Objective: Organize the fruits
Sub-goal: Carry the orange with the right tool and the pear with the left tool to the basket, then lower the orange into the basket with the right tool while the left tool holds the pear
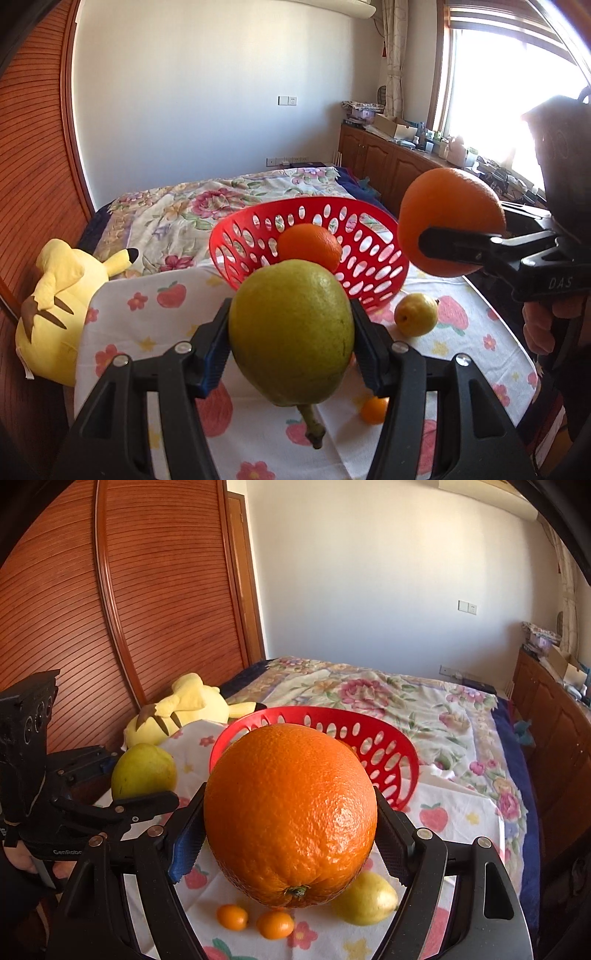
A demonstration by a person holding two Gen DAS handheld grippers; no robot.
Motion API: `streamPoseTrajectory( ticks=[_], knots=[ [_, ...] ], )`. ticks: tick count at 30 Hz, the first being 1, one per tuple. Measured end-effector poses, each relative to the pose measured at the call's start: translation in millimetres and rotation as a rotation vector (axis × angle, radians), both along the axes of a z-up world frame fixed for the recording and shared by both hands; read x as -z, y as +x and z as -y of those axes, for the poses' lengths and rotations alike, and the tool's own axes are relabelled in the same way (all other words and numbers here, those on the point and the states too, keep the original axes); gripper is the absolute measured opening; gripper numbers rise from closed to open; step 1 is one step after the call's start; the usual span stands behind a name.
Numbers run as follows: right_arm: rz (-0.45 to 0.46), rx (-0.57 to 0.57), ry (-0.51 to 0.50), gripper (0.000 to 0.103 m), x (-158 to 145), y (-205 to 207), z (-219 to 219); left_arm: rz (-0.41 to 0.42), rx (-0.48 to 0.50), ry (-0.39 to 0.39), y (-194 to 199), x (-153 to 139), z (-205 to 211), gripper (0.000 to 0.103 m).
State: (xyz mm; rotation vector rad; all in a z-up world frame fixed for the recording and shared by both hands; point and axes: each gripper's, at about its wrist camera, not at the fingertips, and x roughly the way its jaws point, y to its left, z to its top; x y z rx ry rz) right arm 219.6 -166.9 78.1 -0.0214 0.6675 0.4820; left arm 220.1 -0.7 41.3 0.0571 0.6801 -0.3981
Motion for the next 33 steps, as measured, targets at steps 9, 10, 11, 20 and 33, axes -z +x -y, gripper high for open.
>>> streamPoseTrajectory(
  ticks=[9,10,11,20,33],
  knots=[
    [-0.034,-0.015,-0.003,0.082,16.8,46.3,-8.2,0.006,0.003,0.002,33.9,1.2,-2.9,0.058],
    [-0.034,-0.023,-0.005,0.082,17.8,49.2,-9.7,0.001,0.003,-0.005,38.2,2.3,-3.9,0.058],
    [-0.033,-0.029,-0.013,0.082,19.7,51.9,-11.2,-0.004,0.004,-0.007,41.6,3.3,-4.1,0.058],
    [-0.079,-0.052,-0.072,0.082,51.9,71.9,-27.4,-0.020,0.002,-0.009,65.1,14.5,-9.0,0.058],
    [-0.170,-0.062,-0.142,0.082,85.3,88.8,-43.0,-0.018,0.000,-0.014,75.2,18.1,-13.2,0.058]
  ],
)
